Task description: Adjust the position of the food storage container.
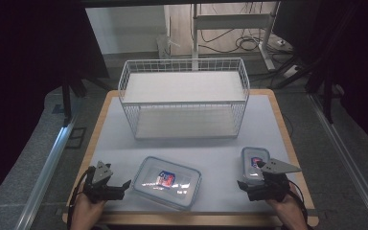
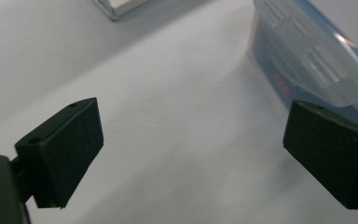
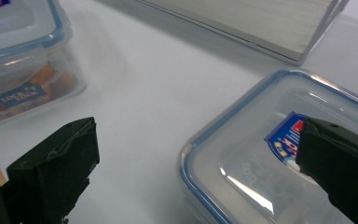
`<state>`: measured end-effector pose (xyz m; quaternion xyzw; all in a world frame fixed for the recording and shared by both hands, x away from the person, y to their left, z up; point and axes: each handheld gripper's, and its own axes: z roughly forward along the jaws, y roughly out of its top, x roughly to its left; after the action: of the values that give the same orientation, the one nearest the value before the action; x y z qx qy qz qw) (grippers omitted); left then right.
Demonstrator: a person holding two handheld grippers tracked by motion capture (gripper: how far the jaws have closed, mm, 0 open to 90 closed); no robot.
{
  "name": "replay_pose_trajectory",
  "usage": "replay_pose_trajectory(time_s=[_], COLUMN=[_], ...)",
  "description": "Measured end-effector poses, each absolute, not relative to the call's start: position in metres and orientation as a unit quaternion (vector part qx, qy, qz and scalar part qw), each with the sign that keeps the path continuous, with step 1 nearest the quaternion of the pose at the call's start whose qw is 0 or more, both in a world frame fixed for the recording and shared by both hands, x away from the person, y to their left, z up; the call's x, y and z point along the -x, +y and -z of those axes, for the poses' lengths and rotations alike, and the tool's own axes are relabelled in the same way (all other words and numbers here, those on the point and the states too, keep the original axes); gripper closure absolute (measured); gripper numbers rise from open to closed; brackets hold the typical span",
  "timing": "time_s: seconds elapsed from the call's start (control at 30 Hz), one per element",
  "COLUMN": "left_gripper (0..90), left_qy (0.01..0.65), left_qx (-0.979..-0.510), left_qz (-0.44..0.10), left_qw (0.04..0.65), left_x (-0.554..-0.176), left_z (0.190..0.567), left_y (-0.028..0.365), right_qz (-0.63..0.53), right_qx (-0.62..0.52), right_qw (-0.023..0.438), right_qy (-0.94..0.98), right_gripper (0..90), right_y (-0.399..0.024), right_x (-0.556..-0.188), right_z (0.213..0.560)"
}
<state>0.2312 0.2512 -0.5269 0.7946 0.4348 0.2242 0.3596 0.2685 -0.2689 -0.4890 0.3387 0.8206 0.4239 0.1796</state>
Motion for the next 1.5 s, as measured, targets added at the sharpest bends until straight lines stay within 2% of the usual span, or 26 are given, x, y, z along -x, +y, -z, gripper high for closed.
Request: replay_pose_trajectory(time_s=[0.33,0.63,0.87,0.93,1.1,1.33,1.5], left_gripper=[1.2,2.2,2.3,2.2,3.7,2.5,3.4], left_qy=[0.445,0.453,0.453,0.442,0.443,0.433,0.427], left_qx=[-0.785,-0.784,-0.774,-0.769,-0.780,-0.789,-0.792], left_qz=[-0.209,-0.207,-0.210,-0.207,-0.201,-0.189,-0.161], left_qw=[0.377,0.371,0.389,0.412,0.393,0.393,0.405], left_x=[-0.235,-0.234,-0.232,-0.230,-0.230,-0.227,-0.226], left_z=[0.529,0.526,0.524,0.525,0.524,0.522,0.520], left_y=[0.253,0.254,0.257,0.259,0.258,0.256,0.259], right_qz=[-0.454,-0.445,-0.445,-0.444,-0.462,-0.458,-0.458], right_qx=[-0.357,-0.349,-0.357,-0.357,-0.361,-0.346,-0.335], right_qw=[0.155,0.169,0.179,0.180,0.177,0.157,0.150], right_qy=[0.801,0.807,0.802,0.802,0.791,0.804,0.810], right_gripper=[0.0,0.0,0.0,0.0,0.0,2.9,0.7], right_y=[-0.280,-0.277,-0.276,-0.275,-0.271,-0.266,-0.253], right_x=[-0.269,-0.270,-0.270,-0.269,-0.269,-0.266,-0.261], right_z=[0.488,0.489,0.488,0.488,0.487,0.484,0.486])
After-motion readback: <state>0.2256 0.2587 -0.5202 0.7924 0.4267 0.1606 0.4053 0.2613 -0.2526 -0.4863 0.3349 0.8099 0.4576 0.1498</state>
